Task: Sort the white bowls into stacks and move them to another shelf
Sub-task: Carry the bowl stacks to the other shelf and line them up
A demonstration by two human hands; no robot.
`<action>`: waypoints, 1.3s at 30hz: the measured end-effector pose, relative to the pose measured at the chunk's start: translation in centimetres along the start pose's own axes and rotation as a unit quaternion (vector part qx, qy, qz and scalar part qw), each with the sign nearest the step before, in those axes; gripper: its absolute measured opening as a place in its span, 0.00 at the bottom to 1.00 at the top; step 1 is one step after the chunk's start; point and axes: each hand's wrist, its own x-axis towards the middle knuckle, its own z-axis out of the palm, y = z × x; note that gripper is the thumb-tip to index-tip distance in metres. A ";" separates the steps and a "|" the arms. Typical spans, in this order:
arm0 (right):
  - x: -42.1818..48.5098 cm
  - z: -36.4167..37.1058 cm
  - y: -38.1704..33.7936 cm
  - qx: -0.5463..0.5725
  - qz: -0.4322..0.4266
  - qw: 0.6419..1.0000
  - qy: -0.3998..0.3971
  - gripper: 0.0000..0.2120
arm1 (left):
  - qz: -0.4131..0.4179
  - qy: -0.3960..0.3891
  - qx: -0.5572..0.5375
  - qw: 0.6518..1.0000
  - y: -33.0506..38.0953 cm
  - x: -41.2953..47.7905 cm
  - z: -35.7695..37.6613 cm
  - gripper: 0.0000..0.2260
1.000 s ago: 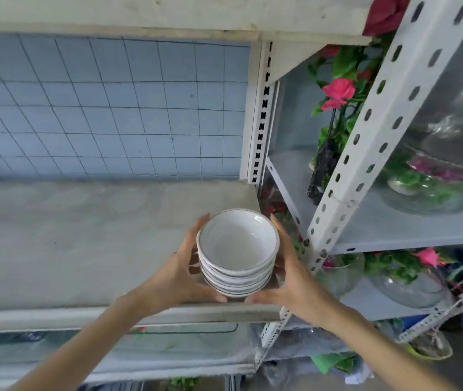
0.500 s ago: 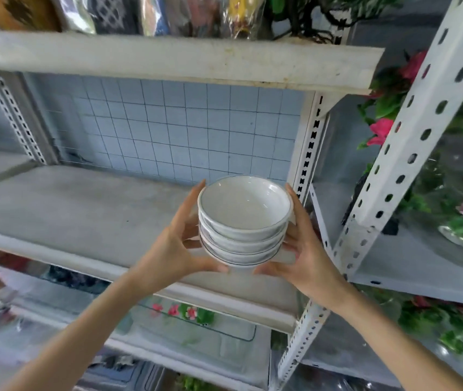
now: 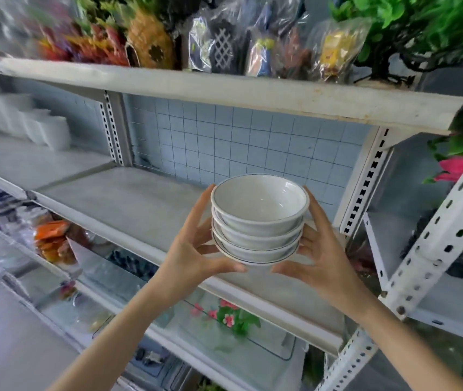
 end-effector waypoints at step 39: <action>27.4 33.3 3.7 0.049 0.012 0.998 -0.023 0.55 | -0.054 -0.013 0.085 0.995 -6.3 6.8 -41.6 0.54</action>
